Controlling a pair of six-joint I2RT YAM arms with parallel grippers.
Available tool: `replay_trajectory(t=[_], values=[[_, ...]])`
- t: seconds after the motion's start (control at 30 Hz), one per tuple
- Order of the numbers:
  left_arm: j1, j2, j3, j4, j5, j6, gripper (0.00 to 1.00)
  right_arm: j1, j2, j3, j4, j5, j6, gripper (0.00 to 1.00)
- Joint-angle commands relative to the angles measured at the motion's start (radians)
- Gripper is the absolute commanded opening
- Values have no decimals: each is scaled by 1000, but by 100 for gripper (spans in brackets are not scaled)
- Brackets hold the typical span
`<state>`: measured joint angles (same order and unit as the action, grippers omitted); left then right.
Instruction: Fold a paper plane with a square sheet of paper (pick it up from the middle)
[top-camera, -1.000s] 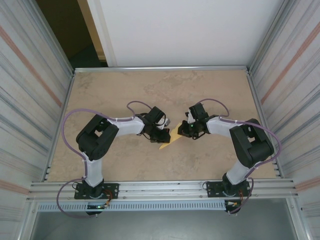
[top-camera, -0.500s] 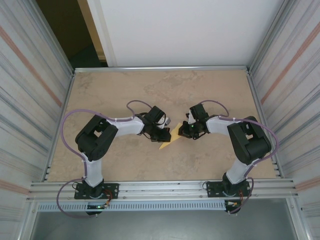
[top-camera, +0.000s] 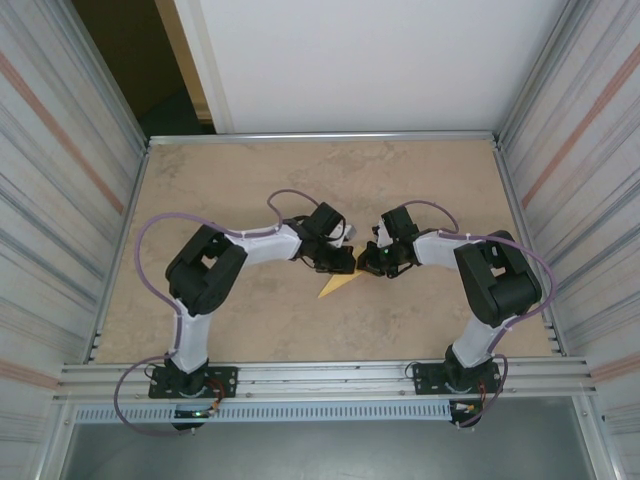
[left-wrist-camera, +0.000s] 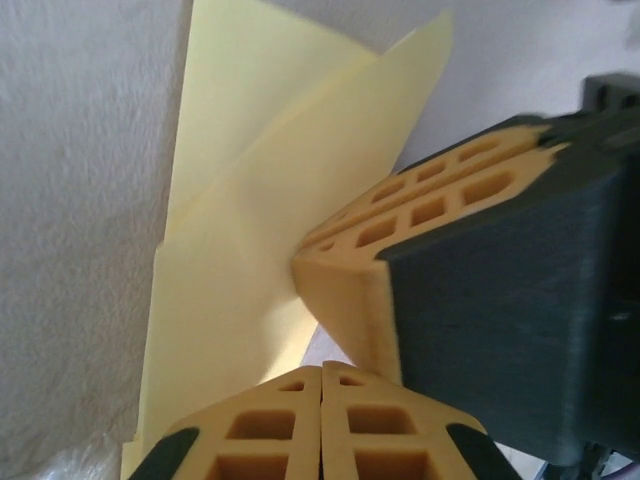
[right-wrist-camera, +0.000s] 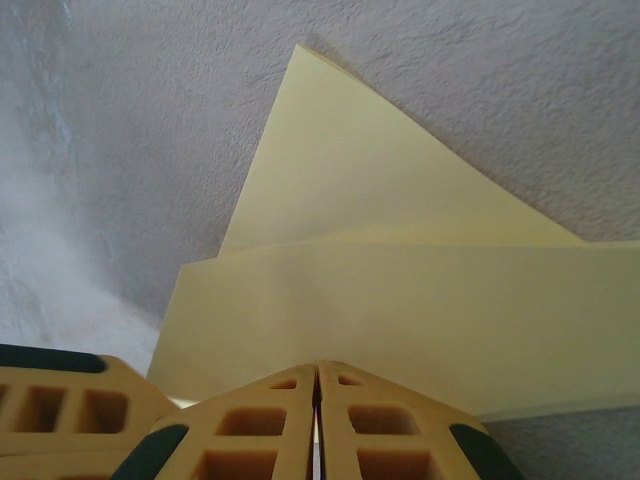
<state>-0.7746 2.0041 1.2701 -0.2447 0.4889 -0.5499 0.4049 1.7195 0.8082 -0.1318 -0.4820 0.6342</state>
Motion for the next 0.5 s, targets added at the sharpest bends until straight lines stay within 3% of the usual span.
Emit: replay_trajectory(t=[0.0, 0.47], values=[[-6, 26, 25, -80, -21, 36, 8, -7, 45, 0, -43, 40, -30, 9], [-8, -38, -87, -119, -44, 47, 9, -18, 83, 12, -81, 72, -57, 8]])
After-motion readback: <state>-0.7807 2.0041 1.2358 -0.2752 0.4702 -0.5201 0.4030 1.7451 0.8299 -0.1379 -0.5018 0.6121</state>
